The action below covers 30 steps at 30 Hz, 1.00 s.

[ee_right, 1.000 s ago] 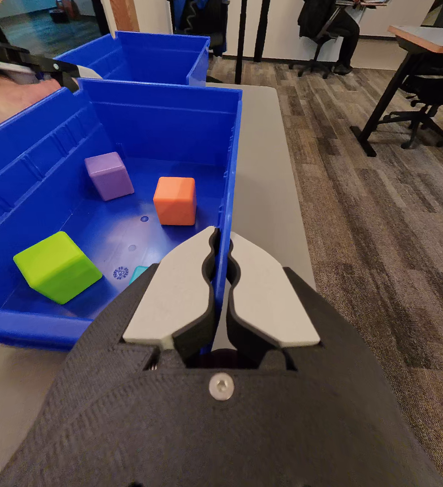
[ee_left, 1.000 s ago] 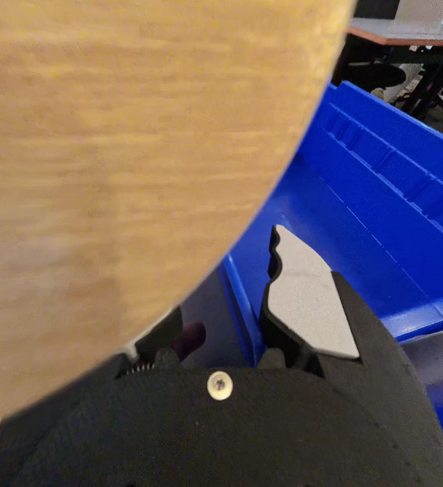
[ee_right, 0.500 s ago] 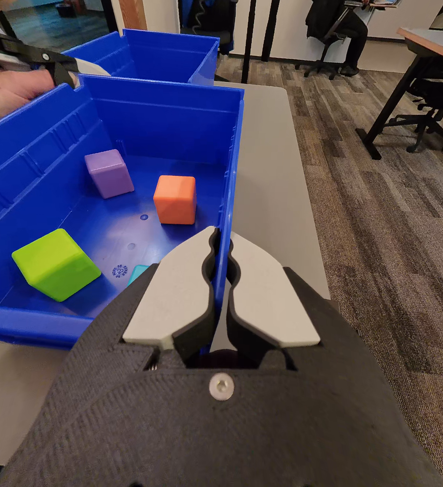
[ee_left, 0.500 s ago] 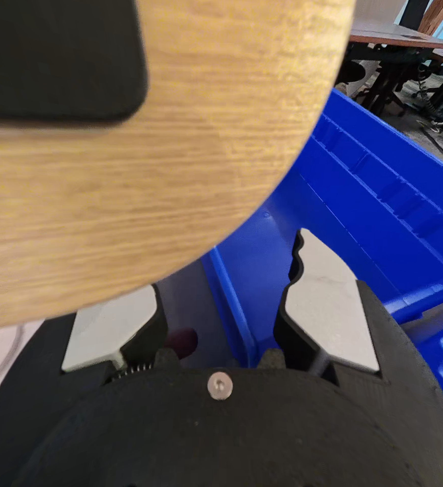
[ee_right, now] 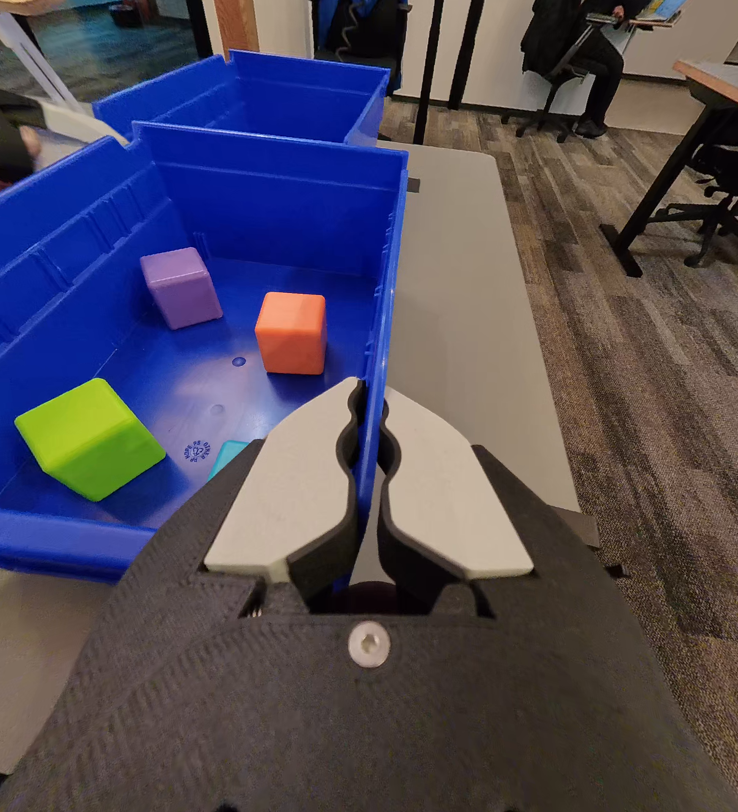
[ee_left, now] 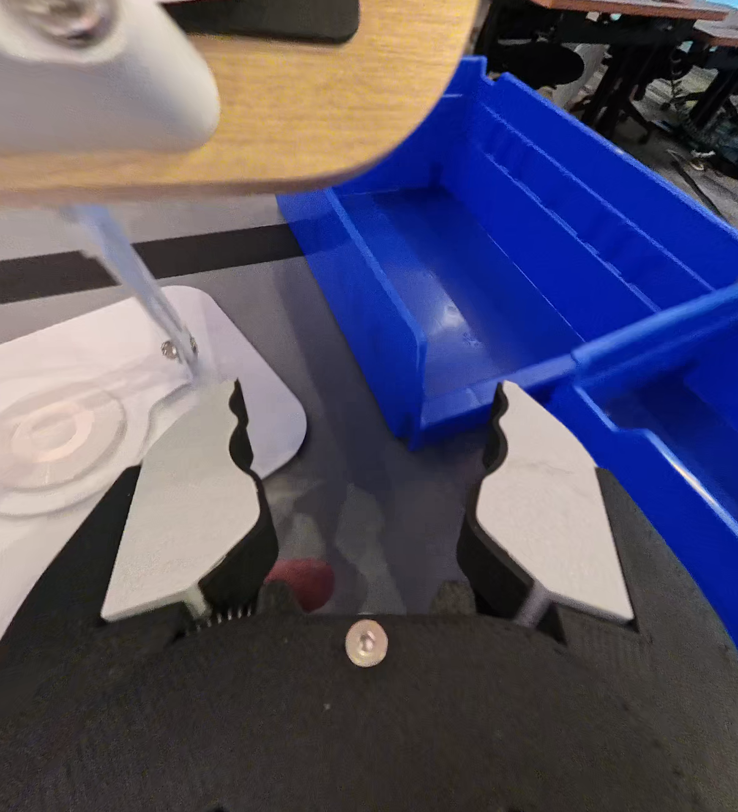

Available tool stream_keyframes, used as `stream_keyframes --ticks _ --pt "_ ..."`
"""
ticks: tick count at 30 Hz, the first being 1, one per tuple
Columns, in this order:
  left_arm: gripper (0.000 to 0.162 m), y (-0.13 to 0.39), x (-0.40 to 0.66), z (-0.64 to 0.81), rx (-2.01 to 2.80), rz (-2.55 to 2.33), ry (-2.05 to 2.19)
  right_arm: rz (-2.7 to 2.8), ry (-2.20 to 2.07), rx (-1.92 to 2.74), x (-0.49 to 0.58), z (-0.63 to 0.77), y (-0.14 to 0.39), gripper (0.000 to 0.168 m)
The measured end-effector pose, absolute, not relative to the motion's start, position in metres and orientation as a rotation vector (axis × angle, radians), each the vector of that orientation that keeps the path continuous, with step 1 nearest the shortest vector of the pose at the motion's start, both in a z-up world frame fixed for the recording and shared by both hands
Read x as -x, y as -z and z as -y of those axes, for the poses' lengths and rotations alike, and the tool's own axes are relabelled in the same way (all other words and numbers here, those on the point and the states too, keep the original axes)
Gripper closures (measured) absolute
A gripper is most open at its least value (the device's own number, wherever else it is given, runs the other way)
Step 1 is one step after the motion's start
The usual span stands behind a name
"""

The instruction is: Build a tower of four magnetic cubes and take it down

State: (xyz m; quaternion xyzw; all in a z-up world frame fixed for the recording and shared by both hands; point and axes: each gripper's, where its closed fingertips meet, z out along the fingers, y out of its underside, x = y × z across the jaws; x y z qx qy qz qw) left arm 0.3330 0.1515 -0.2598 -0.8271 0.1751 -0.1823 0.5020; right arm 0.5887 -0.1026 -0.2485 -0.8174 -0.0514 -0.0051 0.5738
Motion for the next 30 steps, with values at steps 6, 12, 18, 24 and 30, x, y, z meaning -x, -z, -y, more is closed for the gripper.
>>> stream_keyframes --ticks 6,12,18,24,30 --pt "0.058 0.236 -0.303 -0.085 1.977 -0.428 0.611 0.161 0.044 1.914 -0.57 0.103 0.248 0.165" --pt "0.061 0.224 -0.286 -0.022 1.976 -0.556 0.658 0.187 0.029 1.921 -0.549 0.103 0.249 0.164" --pt "0.061 0.231 -0.284 0.014 1.998 -0.596 0.681 0.226 0.018 1.919 -0.522 0.104 0.249 0.164" --pt "0.062 0.216 -0.28 0.047 1.96 -0.618 0.698 0.289 -0.032 1.9 -0.488 0.105 0.249 0.163" --pt "0.061 0.228 -0.251 0.081 2.018 -0.618 0.646 0.369 -0.102 1.877 -0.451 0.104 0.248 0.162"
